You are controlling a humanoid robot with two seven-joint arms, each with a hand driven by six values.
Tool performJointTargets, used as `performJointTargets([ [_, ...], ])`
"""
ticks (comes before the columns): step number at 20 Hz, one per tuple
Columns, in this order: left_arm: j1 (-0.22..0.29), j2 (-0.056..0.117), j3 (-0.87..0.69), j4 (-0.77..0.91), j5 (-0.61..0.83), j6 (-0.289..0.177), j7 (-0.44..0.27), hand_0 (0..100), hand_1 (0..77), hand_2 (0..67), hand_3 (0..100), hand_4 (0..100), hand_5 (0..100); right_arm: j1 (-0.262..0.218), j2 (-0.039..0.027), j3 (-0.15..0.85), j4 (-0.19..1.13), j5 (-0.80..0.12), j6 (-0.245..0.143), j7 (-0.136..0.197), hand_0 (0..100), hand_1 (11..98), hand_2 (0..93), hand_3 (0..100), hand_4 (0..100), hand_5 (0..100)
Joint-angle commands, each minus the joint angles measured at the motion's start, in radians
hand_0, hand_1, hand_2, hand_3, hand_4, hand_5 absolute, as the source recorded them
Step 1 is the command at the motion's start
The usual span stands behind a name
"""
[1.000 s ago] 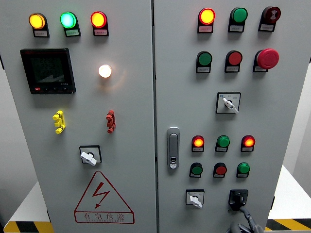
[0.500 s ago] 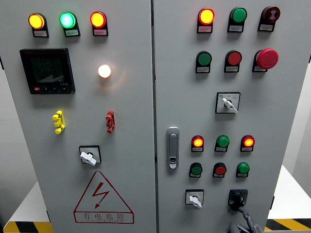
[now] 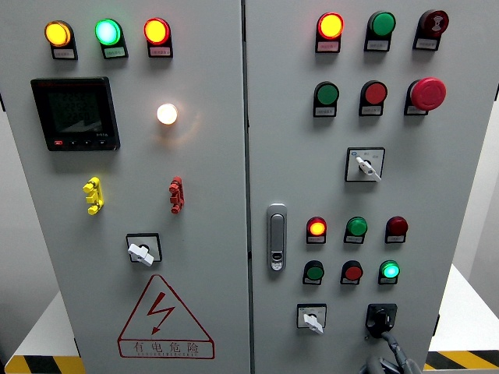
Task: Trip black knob to open circuit
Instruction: 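Release the black knob and lower the right hand away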
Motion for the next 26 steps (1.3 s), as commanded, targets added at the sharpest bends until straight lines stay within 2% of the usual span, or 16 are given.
performJointTargets([
  [1, 0.000, 0.000, -0.001, -0.001, 0.000, 0.000, 0.000, 0, 3.7, 12.7, 21, 7, 2, -0.001, 0.0000, 0.001, -0.002, 0.000, 0.000, 0.000, 85, 45.4, 4.7, 71, 69, 78],
  [8, 0.000, 0.000, 0.001, 0.001, 0.000, 0.000, 0.000, 0, 3.5, 12.7, 21, 7, 2, -0.011, 0.0000, 0.011, -0.003, -0.002, -0.002, 0.002, 85, 45.0, 4.7, 71, 68, 78],
  [14, 0.000, 0.000, 0.001, 0.001, 0.000, 0.000, 0.000, 0, 3.4, 12.8, 21, 7, 2, -0.013, -0.0046, 0.026, -0.003, -0.002, -0.002, 0.002, 85, 44.7, 4.7, 71, 68, 78],
  [15, 0.000, 0.000, 0.001, 0.001, 0.000, 0.000, 0.000, 0, 3.5, 12.8, 21, 7, 2, -0.013, -0.0077, 0.027, -0.005, -0.002, -0.002, 0.003, 85, 44.7, 4.7, 71, 68, 78],
  [18, 0.000, 0.000, 0.001, -0.001, 0.000, 0.000, 0.000, 0, 3.5, 12.8, 21, 7, 2, -0.016, -0.0092, 0.038, -0.003, -0.002, -0.002, 0.003, 85, 44.7, 4.7, 71, 68, 78],
  [23, 0.000, 0.000, -0.001, 0.001, 0.000, 0.000, 0.000, 0, 3.6, 12.7, 21, 7, 2, -0.031, -0.0154, 0.060, 0.005, 0.000, -0.005, 0.002, 85, 44.6, 4.8, 71, 67, 78],
  [24, 0.000, 0.000, 0.001, 0.001, 0.000, 0.000, 0.000, 0, 3.6, 12.8, 21, 7, 2, -0.037, -0.0230, 0.063, 0.017, 0.000, -0.006, 0.002, 85, 44.6, 4.8, 71, 67, 78],
  [25, 0.000, 0.000, -0.001, 0.001, 0.000, 0.000, 0.000, 0, 3.5, 12.8, 21, 7, 2, -0.045, -0.0276, 0.063, 0.024, 0.000, -0.006, 0.003, 85, 44.6, 4.8, 71, 67, 78],
  [26, 0.000, 0.000, 0.001, 0.001, 0.000, 0.000, 0.000, 0, 3.6, 12.8, 21, 7, 2, -0.048, -0.0276, 0.063, 0.029, 0.000, -0.006, 0.002, 85, 44.6, 4.8, 71, 67, 78],
])
